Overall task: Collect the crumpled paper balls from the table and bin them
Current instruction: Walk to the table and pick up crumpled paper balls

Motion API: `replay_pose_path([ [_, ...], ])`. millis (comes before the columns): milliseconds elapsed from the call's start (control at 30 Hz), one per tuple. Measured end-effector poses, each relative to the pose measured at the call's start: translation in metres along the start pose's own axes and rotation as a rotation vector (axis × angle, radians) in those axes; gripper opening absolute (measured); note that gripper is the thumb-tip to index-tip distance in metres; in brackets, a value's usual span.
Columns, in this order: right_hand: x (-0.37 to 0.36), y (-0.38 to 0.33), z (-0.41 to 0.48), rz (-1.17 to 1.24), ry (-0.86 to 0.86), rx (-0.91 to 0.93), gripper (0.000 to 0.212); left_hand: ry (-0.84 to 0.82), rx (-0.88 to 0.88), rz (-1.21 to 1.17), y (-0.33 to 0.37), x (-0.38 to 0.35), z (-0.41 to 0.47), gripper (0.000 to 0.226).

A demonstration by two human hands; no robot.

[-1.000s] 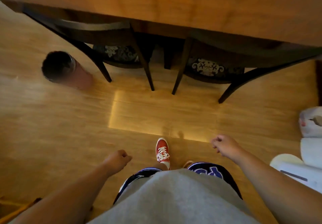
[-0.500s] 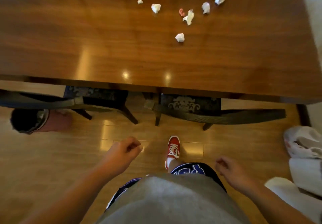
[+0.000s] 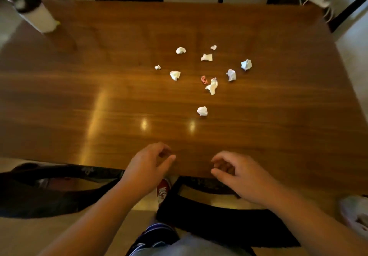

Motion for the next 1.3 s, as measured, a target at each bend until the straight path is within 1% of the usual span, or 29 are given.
replay_pose_path([
  [67, 0.012, -0.004, 0.039, -0.012, 0.052, -0.001, 0.02, -0.026, -0.024, 0.146, -0.008, -0.004, 0.038, 0.035],
  [200, 0.037, -0.012, 0.108, -0.081, 0.217, 0.009, 0.022, -0.058, -0.093, 0.408, -0.027, -0.017, 0.105, 0.058],
  [300, 0.06, -0.016, 0.157, -0.073, 0.316, -0.025, 0.025, -0.099, -0.097, 0.533, -0.046, -0.025, 0.152, 0.075],
  [367, 0.078, -0.017, 0.19, -0.087, 0.363, -0.053, 0.024, -0.133, -0.126, 0.601, -0.056, -0.03, 0.178, 0.081],
  [433, 0.1, -0.02, 0.22, -0.108, 0.425, -0.071, 0.024, -0.111, -0.136, 0.62, -0.066, -0.029, 0.203, 0.085],
  [533, 0.14, -0.024, 0.261, -0.11, 0.545, -0.088, 0.022, -0.007, -0.137, 0.59, -0.076, -0.016, 0.236, 0.087],
  [667, 0.195, -0.027, 0.312, -0.127, 0.676, -0.098, 0.023, 0.108, -0.179, 0.583, -0.087, 0.005, 0.266, 0.084],
  [767, 0.23, -0.03, 0.345, -0.161, 0.76, -0.094, 0.026, 0.131, -0.223, 0.591, -0.092, 0.01, 0.274, 0.079],
  [867, 0.257, -0.032, 0.374, -0.244, 0.815, -0.103, 0.035, 0.151, -0.231, 0.571, -0.094, 0.01, 0.276, 0.075],
  [967, 0.272, -0.035, 0.398, -0.335, 0.824, -0.113, 0.04, 0.171, -0.234, 0.553, -0.095, 0.01, 0.276, 0.073],
  [1067, 0.275, -0.028, 0.418, -0.381, 0.773, -0.182, 0.038, 0.181, -0.239, 0.543, -0.096, 0.011, 0.276, 0.071],
  [1200, 0.275, -0.026, 0.429, -0.446, 0.77, -0.207, 0.025, 0.188, -0.248, 0.524, -0.097, 0.009, 0.275, 0.069],
  [1300, 0.269, -0.033, 0.43, -0.378, 0.767, -0.182, 0.016, 0.191, -0.254, 0.517, -0.097, 0.009, 0.275, 0.069],
])
Point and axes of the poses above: each hand's wrist, its own z-axis towards the middle knuckle, its own x-axis out of the back of the hand, y = z × x, the point moved 8 cm from there along z, towards the middle knuckle, and after that the axes turned 8 degrees about z, right-handed, at the moved point
